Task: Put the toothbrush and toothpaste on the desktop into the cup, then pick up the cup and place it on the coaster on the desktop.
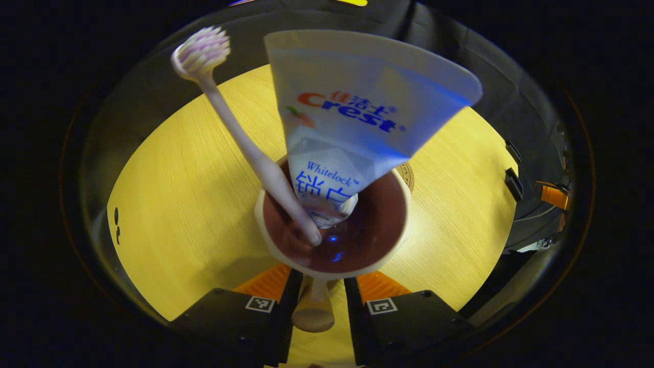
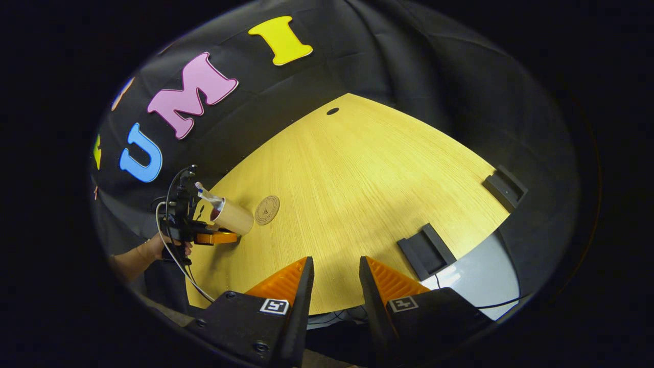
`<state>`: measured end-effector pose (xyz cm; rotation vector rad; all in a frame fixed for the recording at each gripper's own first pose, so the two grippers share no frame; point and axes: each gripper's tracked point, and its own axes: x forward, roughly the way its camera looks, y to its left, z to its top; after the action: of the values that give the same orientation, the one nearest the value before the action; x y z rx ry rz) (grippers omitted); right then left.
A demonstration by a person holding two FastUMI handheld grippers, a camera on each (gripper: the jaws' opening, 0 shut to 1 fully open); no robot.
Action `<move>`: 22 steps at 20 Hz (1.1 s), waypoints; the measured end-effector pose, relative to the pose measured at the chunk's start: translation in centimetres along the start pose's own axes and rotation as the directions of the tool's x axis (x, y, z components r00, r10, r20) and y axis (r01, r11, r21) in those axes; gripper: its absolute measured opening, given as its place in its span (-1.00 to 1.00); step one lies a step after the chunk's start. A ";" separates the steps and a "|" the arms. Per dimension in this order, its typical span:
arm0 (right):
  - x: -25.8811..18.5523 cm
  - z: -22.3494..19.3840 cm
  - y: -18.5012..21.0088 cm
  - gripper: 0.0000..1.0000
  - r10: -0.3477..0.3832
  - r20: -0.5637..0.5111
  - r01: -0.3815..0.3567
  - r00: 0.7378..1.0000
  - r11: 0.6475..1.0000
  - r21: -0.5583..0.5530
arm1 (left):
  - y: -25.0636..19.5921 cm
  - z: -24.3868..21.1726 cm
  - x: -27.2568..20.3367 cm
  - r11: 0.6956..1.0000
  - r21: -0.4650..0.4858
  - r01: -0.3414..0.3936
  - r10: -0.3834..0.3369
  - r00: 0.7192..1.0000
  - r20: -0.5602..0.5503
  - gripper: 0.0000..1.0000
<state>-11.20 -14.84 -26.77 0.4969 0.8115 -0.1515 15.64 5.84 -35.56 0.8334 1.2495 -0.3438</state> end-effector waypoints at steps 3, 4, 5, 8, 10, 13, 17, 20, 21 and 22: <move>-0.1 -0.1 0.0 0.11 -0.003 -0.002 0.003 1.000 1.000 0.016 | 0.3 -0.1 0.2 1.000 0.008 -0.019 0.019 1.000 -0.007 0.04; 0.0 -0.2 0.0 0.11 -0.002 -0.002 0.003 1.000 1.000 0.017 | 0.3 -0.2 0.2 1.000 0.000 -0.022 0.022 1.000 -0.008 -0.21; 0.0 -0.2 0.1 0.11 -0.001 -0.004 0.001 1.000 1.000 0.016 | 0.3 -0.2 0.2 1.000 -0.007 -0.024 0.024 1.000 -0.008 -0.22; 0.1 -0.2 0.4 0.11 0.006 -0.007 -0.006 1.000 1.000 0.006 | 0.4 -0.4 0.1 0.999 -0.013 -0.036 0.036 0.999 -0.002 -0.34; 0.3 -0.2 0.4 0.11 0.010 -0.010 -0.010 1.000 1.000 0.000 | 0.9 -0.6 0.0 0.998 -0.001 -0.063 0.063 0.998 0.013 -0.36; 0.5 -0.2 0.3 0.11 0.015 -0.012 -0.015 1.000 1.000 -0.001 | 0.7 -0.6 -1.0 0.998 -0.028 -0.058 0.059 0.998 0.033 -0.41; 0.6 0.1 0.5 0.11 0.025 -0.013 -0.025 1.000 1.000 -0.004 | -0.1 0.3 -2.7 0.998 -0.038 -0.047 0.050 0.997 0.064 -0.36; 0.5 0.2 0.5 0.11 0.031 -0.012 -0.031 0.999 0.999 -0.008 | -1.2 1.6 -3.5 0.999 -0.033 -0.035 0.037 0.996 0.086 -0.46; 0.4 0.2 0.3 0.10 0.030 -0.013 -0.031 0.999 0.999 -0.013 | -1.6 2.0 -3.6 0.999 -0.022 -0.034 0.036 0.995 0.088 -0.36; 0.3 0.1 0.1 0.11 0.029 -0.013 -0.029 1.000 0.999 -0.020 | -1.9 2.4 -3.6 0.999 -0.010 -0.036 0.037 0.995 0.090 -0.37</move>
<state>-10.85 -14.82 -26.90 0.4905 0.8172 -0.1134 14.88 2.13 -32.71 0.8243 1.1492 -0.3432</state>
